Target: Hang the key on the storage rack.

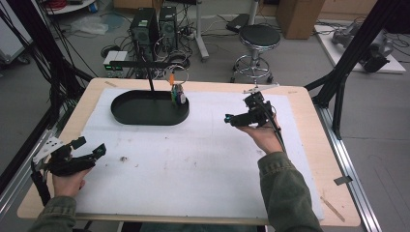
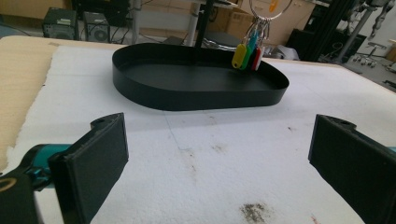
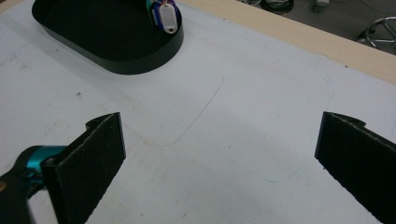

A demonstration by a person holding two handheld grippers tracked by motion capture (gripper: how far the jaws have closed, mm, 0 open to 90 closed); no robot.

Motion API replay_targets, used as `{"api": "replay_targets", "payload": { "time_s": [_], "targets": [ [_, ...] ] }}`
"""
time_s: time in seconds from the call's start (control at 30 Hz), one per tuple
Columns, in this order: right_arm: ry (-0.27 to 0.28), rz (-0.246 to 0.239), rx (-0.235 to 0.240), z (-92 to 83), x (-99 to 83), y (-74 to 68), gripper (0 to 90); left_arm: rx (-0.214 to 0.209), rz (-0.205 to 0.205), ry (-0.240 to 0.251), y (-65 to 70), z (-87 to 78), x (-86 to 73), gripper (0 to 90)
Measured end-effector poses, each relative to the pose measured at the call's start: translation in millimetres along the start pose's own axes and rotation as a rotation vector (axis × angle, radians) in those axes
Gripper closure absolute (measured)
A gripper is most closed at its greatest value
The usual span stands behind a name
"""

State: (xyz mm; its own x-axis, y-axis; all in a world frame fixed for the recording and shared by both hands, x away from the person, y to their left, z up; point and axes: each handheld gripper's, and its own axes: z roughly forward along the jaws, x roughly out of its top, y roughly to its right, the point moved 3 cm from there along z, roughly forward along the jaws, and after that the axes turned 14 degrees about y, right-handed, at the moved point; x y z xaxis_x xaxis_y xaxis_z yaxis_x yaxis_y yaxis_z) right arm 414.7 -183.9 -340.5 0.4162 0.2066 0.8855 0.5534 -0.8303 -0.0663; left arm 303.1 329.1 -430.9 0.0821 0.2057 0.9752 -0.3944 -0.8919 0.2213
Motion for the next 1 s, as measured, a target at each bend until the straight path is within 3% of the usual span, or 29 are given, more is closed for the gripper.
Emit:
{"api": "replay_targets", "payload": {
  "time_s": [0.1,0.33,0.7,0.77,1.0],
  "targets": [
    [0.039,0.021,0.001,-8.3,-9.6,1.4,0.7,0.002,0.002,-0.001,0.3,-0.3,-0.2,5.3],
    [0.029,0.043,0.006,-18.1,-38.1,6.0,0.7,0.003,0.007,-0.008,1.2,-0.7,-0.6,5.3],
    [0.034,0.093,-0.022,-32.5,-67.7,17.2,0.7,0.008,0.012,-0.011,0.8,-1.3,-0.7,5.3],
    [0.004,0.081,-0.034,-34.0,-73.6,17.9,0.7,0.007,0.012,-0.010,0.9,-1.3,-0.6,5.3],
    [0.006,0.054,-0.068,-43.1,-91.3,12.4,0.7,0.008,0.011,-0.010,0.5,-1.1,-0.7,5.3]
  ]
}}
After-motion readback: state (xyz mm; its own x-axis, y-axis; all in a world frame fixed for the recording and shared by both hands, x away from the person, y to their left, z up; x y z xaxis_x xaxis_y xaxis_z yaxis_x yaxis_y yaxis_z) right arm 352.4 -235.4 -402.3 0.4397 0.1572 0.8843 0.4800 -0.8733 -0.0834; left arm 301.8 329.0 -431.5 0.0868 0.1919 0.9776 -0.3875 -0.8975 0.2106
